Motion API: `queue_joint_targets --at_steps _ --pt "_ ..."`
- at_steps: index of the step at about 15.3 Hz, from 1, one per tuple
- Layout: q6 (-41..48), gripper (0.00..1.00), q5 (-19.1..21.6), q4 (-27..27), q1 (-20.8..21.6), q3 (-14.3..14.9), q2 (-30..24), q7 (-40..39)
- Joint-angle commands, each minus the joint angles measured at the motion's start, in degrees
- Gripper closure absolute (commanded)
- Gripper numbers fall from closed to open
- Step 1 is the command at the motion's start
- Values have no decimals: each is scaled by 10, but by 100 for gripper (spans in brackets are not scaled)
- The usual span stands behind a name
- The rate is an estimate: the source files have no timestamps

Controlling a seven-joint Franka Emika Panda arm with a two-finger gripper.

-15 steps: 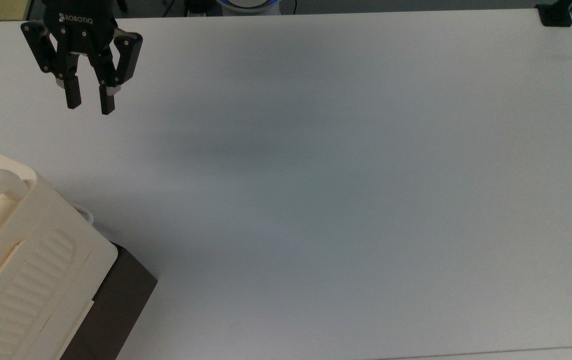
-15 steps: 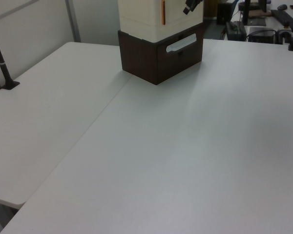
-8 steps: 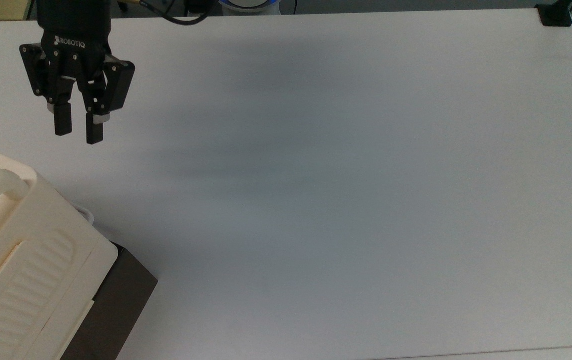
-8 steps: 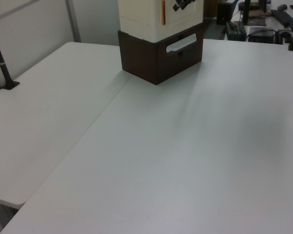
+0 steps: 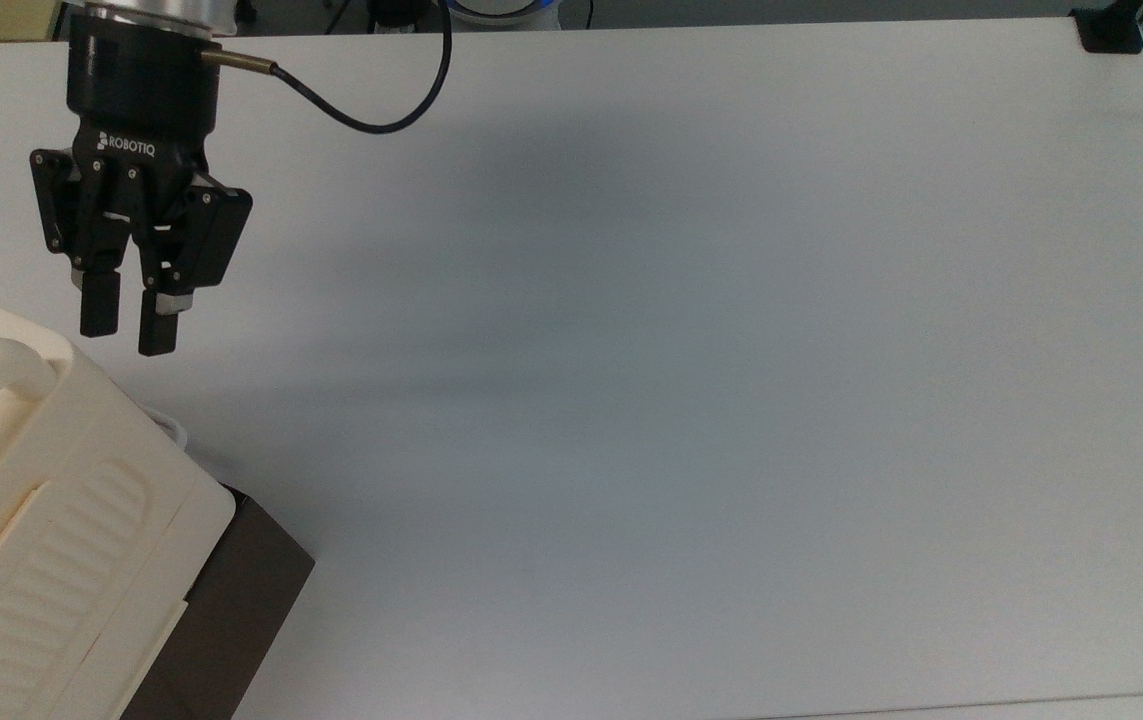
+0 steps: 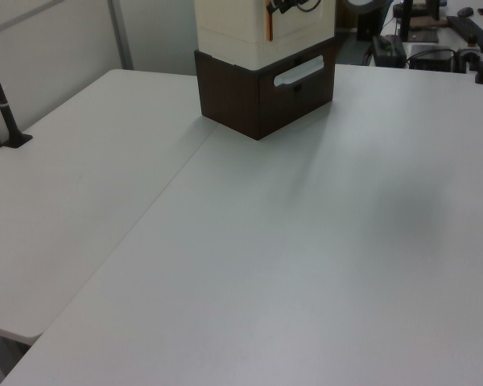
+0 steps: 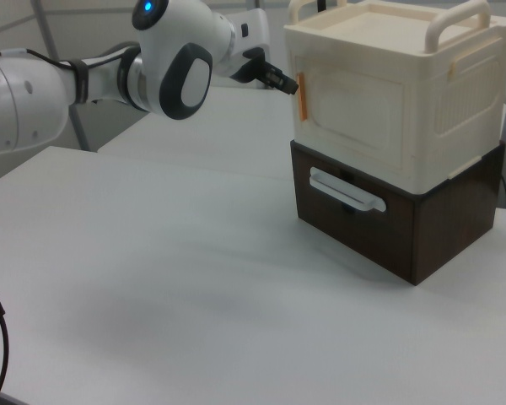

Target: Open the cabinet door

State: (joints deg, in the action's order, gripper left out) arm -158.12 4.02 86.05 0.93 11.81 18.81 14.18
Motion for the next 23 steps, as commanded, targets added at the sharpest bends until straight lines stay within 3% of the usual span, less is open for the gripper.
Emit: queue_joint_targets --at_steps 1,9,13,17,23 --pt "-22 55 -1 -12 2 3 18 13" --pt "-27 58 -12 -44 -1 7 48 13" --pt "-39 72 -12 -45 -2 15 56 11" --pt "-39 100 -14 -45 -3 19 58 9" --pt "-38 100 -24 -38 -15 18 53 1"
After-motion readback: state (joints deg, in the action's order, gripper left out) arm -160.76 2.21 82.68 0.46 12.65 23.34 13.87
